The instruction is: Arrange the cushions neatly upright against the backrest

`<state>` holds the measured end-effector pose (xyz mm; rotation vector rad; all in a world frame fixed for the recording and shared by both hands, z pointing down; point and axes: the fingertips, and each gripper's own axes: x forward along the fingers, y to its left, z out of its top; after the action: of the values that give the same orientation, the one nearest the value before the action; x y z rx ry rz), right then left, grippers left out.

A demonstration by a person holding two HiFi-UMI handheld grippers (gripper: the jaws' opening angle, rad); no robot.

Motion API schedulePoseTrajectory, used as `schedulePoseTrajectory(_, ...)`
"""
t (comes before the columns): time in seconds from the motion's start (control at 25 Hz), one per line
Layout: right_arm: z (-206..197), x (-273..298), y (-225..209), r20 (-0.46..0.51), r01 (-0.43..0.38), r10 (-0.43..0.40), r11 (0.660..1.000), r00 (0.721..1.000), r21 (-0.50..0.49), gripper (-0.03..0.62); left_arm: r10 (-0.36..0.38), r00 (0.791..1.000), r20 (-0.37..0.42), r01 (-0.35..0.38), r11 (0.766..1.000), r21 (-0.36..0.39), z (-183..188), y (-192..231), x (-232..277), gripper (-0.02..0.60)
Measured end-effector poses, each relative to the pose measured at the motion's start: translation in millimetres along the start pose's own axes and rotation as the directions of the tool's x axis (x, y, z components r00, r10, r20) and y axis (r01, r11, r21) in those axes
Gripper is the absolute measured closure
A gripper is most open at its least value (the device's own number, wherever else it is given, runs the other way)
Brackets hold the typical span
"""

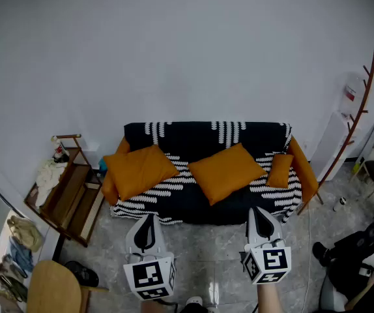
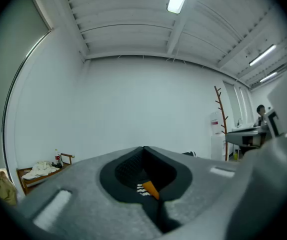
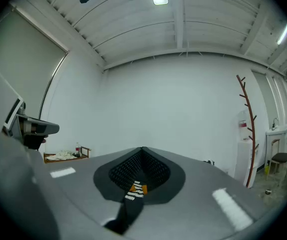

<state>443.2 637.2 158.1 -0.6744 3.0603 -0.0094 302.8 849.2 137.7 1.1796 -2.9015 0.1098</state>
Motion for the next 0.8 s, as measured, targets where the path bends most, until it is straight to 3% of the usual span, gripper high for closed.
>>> schedulePoseTrajectory(0.8,-2,4,2,-0.005,0.006,-0.006,1.0,1.0,0.009,0.588,0.013,1.0,-0.01,-0.014,1.0,-0.009,-4,13,3,0.577)
